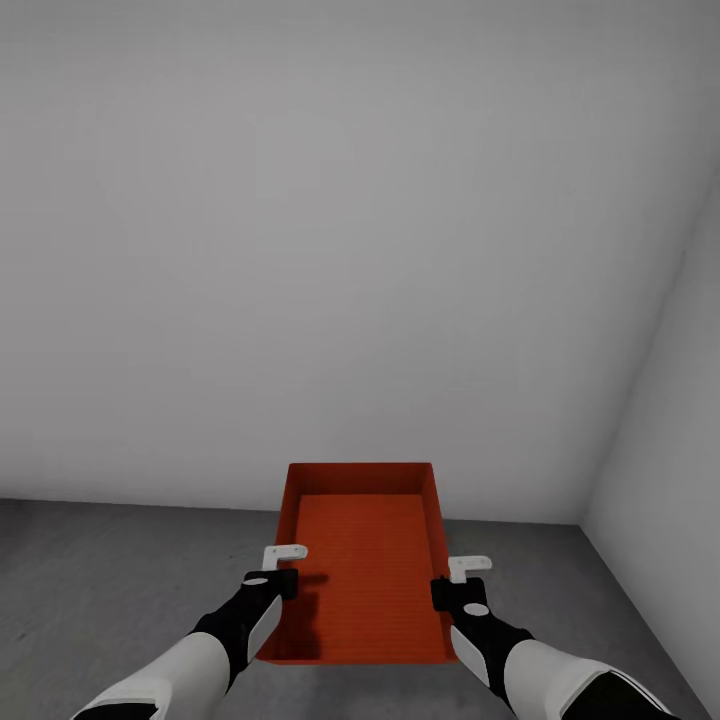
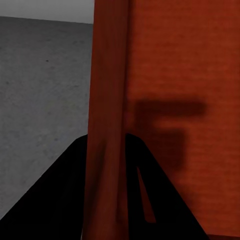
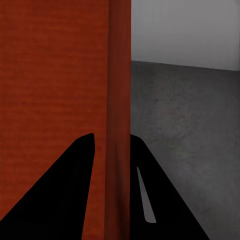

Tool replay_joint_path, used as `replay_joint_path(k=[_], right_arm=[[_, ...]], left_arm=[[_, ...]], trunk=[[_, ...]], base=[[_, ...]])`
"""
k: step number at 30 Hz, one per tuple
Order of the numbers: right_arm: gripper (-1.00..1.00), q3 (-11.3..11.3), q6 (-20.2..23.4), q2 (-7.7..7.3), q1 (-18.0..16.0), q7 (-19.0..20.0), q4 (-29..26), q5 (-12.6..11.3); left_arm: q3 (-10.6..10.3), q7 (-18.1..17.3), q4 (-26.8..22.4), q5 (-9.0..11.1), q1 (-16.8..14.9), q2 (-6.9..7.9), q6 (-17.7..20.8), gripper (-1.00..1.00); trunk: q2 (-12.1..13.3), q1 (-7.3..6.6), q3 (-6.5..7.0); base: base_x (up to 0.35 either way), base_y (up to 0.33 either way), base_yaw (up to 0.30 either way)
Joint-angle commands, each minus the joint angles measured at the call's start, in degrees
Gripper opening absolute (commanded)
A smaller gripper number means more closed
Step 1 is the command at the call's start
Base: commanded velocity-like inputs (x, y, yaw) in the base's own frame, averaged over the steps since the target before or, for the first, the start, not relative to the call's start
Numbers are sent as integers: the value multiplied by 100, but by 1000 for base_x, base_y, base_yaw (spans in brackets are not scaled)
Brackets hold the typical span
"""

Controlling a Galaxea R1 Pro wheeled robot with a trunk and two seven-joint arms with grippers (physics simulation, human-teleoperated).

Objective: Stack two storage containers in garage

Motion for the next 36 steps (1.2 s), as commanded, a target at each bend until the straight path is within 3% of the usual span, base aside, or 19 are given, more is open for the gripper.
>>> replay_joint_path(k=[1,9,19,29,36], right_arm=[[-100,-51,-29,0,-2,-33,120,-135],[-100,-51,-29,0,-2,-33,120,-135],[-100,-51,-29,0,-2,-32,120,-137],[-100,-51,-29,-1,-2,-33,120,-133],[-100,-49,-29,-3,-2,-32,120,-133]], left_arm=[[-58,37,-30,-127,0,8,-64,-100],[-54,37,-31,-119,0,6,-57,-100],[-53,37,-31,-115,0,7,-54,-100],[-47,32,-38,-88,0,6,-55,-100],[-49,36,-40,-86,0,6,-50,-100]], trunk=[[-5,2,-2],[-5,2,-2],[-406,222,-181],[-406,222,-181],[-687,376,-307]], base=[[0,0,0],[0,0,0],[0,0,0],[0,0,0],[0,0,0]])
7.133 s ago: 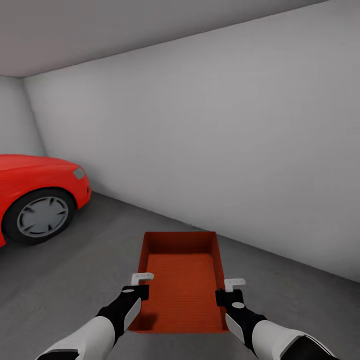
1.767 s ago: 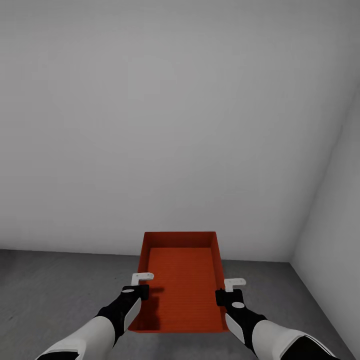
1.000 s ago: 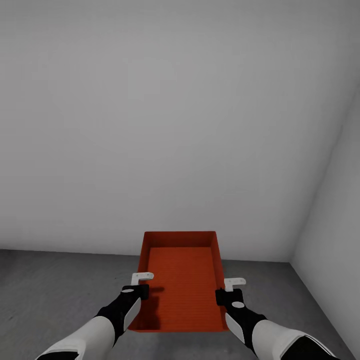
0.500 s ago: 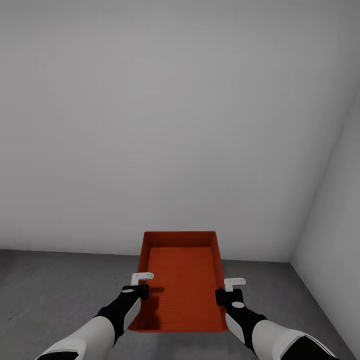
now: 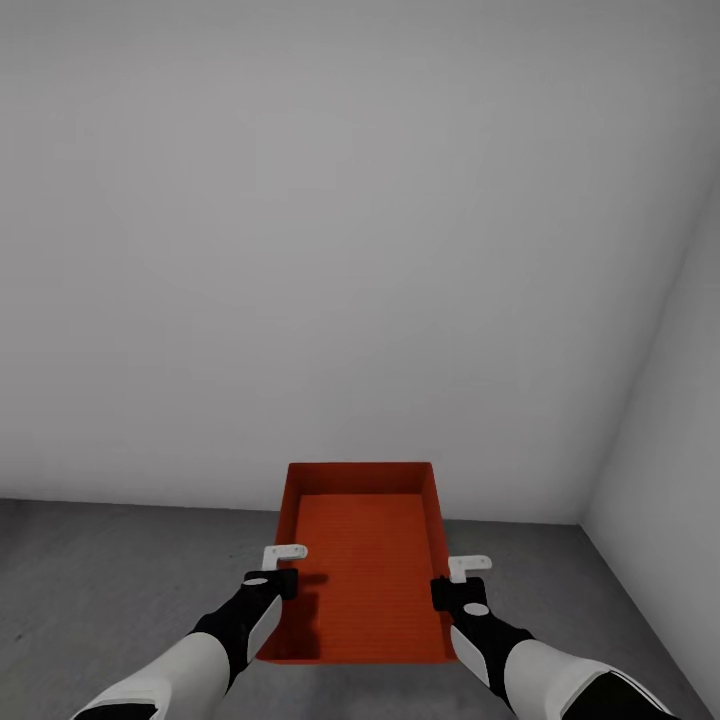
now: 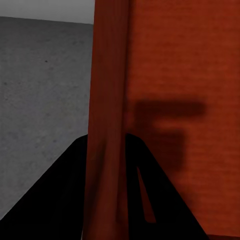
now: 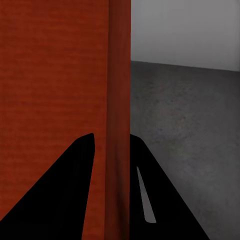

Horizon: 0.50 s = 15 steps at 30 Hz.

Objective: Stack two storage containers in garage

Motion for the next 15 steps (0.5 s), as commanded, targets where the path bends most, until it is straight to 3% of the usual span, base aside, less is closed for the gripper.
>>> replay_joint_path(k=[1,15], right_arm=[[-100,-63,-22,0,-6,-33,131,-123],[-100,-58,-22,2,-6,-32,131,-126]], left_arm=[[-33,38,-32,-113,-4,2,-37,-100],[-32,39,-24,-117,-4,2,-35,-100]], trunk=[[-54,25,-30],[-615,333,-281]], base=[[0,0,0],[0,0,0]])
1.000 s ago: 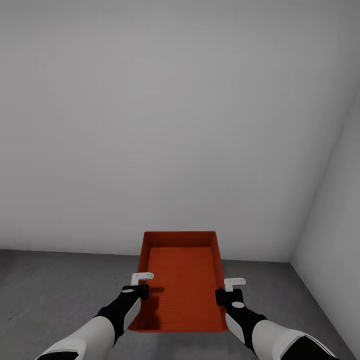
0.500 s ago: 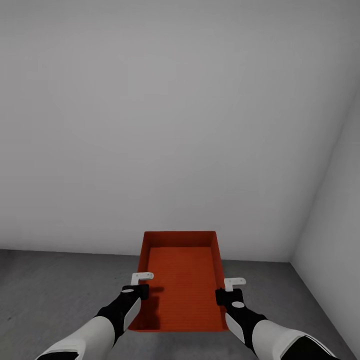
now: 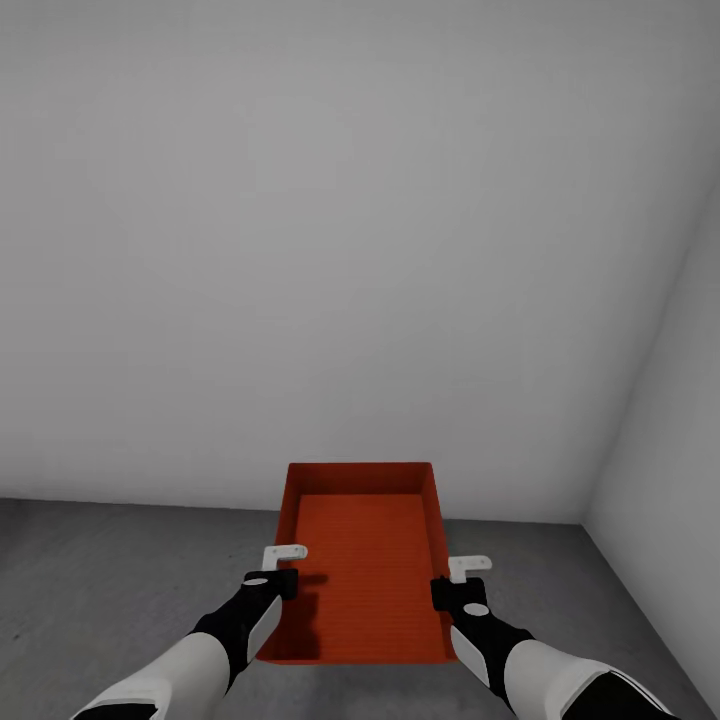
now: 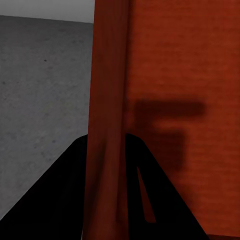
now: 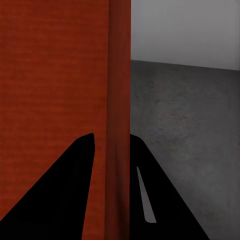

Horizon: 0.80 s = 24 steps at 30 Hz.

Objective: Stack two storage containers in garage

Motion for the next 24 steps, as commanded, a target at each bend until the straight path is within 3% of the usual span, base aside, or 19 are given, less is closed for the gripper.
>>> replay_joint_path(k=[1,14,24], right_arm=[[-100,-61,-23,1,-6,-33,124,-125],[-100,-60,-23,2,-6,-25,124,-124],[-100,-60,-23,-6,-6,-25,124,-125]], left_arm=[[-34,39,-32,-117,-4,2,-35,-100],[-32,39,-24,-108,-4,2,-34,-100],[-33,39,-24,-110,-4,-6,-34,-100]], trunk=[[-51,25,-28],[-573,310,-269],[-974,530,-531]], base=[[0,0,0],[0,0,0],[0,0,0]])
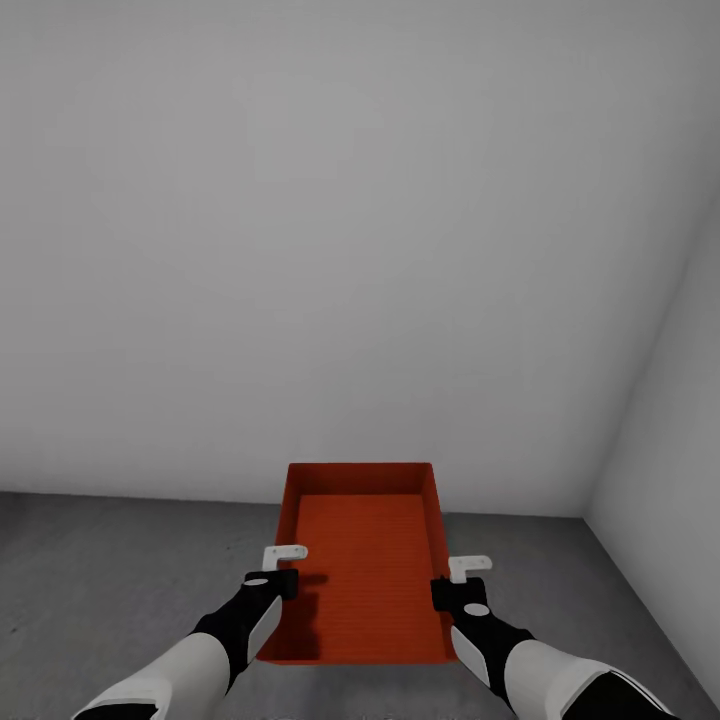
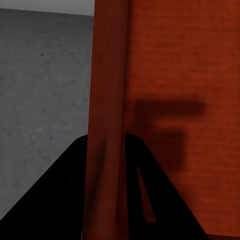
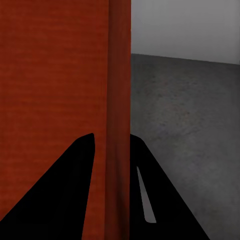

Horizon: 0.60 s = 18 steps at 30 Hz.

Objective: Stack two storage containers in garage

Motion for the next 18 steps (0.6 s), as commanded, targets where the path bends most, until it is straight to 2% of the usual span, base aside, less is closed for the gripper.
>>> replay_joint_path(k=[1,18], right_arm=[[-100,-63,-22,0,-5,-39,119,-124],[-100,-61,-22,-1,-5,-38,119,-124]], left_arm=[[-46,36,-33,-98,-4,1,-26,-100],[-46,38,-33,-97,-4,1,-26,-100]], trunk=[[-49,24,-36],[-731,397,-497]], base=[[0,0,0],[0,0,0]])
